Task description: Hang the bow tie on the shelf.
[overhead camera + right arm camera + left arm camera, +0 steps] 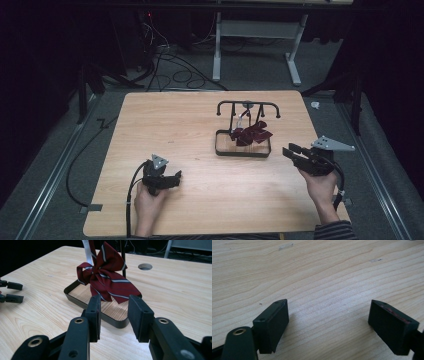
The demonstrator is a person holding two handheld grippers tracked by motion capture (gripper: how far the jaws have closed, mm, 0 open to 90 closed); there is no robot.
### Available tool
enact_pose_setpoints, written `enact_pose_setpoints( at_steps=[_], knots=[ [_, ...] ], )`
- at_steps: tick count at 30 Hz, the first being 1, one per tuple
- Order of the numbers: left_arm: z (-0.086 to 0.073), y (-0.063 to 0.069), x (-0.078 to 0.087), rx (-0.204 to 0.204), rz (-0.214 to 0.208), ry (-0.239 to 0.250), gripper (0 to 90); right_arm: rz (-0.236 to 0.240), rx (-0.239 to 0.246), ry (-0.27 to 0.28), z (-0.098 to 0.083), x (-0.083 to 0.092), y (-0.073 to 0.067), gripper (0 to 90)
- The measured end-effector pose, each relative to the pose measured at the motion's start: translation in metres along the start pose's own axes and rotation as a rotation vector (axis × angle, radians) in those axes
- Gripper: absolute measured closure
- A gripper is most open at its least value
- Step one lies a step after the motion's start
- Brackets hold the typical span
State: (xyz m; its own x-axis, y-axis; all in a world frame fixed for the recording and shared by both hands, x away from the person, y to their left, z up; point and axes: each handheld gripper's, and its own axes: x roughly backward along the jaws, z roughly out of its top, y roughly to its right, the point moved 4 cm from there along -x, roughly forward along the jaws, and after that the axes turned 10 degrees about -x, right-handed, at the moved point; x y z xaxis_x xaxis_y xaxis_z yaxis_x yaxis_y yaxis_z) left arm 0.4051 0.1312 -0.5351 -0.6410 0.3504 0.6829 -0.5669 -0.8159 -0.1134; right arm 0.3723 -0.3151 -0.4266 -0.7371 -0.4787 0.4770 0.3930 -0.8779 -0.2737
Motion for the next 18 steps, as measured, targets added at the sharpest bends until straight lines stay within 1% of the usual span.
enact_pose_setpoints(
  at_steps=[7, 18],
  knots=[
    [0.000, 0.000, 0.000, 0.000, 0.000, 0.000, 17.1, 0.001, -0.014, -0.008, -0.007, -0.002, 0.002, 64.4],
    [0.000, 0.000, 0.000, 0.000, 0.000, 0.000, 17.1, -0.010, -0.023, -0.028, -0.013, -0.007, 0.007, 63.4]
  ],
)
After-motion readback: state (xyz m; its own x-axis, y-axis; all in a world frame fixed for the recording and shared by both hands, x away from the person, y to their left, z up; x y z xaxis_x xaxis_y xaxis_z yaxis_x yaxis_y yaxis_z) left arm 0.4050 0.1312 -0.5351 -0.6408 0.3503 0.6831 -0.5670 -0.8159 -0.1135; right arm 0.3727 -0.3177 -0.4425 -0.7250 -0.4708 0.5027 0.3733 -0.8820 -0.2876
